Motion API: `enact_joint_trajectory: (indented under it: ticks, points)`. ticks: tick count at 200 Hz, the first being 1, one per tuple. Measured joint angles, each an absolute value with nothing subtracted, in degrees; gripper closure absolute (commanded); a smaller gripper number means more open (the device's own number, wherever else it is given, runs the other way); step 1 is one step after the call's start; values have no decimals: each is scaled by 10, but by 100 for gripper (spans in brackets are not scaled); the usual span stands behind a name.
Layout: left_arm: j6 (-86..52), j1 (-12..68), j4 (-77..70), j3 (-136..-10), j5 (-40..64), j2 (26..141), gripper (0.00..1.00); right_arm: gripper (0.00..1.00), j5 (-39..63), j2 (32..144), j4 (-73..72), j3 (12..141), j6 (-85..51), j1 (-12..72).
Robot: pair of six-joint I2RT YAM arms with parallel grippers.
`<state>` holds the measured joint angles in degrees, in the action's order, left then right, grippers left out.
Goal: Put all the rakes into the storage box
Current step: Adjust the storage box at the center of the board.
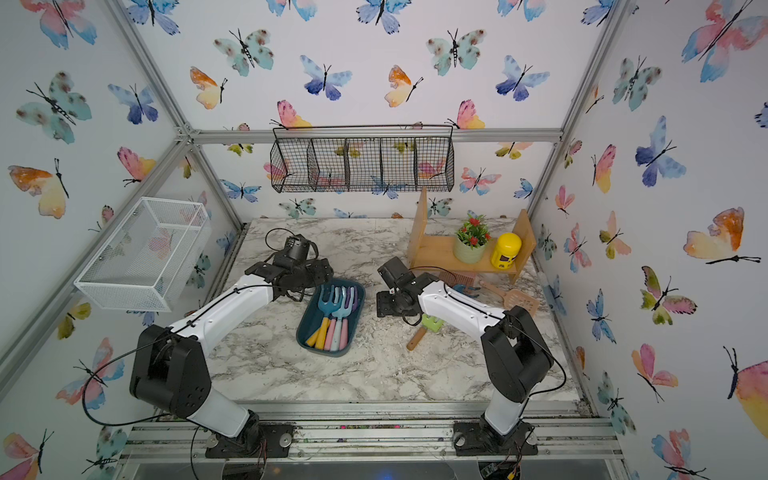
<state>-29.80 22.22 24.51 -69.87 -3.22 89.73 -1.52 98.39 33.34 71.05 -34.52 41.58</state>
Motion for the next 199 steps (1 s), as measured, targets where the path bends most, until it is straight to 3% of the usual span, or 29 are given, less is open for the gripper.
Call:
enact_joint_trajectory:
  ticks: [45, 88, 102, 144, 199]
  points:
    - [-284, 222, 260, -678, -65, 911, 21, 31, -43, 971, 392, 663, -372, 408]
    - [-270, 222, 285, -660, -83, 966, 70, 31, -45, 951, 402, 656, -386, 396]
    - [-264, 222, 295, -656, -91, 980, 79, 31, -45, 952, 401, 656, -386, 393]
    - [-260, 225, 303, -657, -93, 986, 91, 31, -45, 956, 399, 663, -386, 390]
    - [-270, 226, 307, -667, -78, 994, 83, 31, -45, 956, 400, 663, -391, 376]
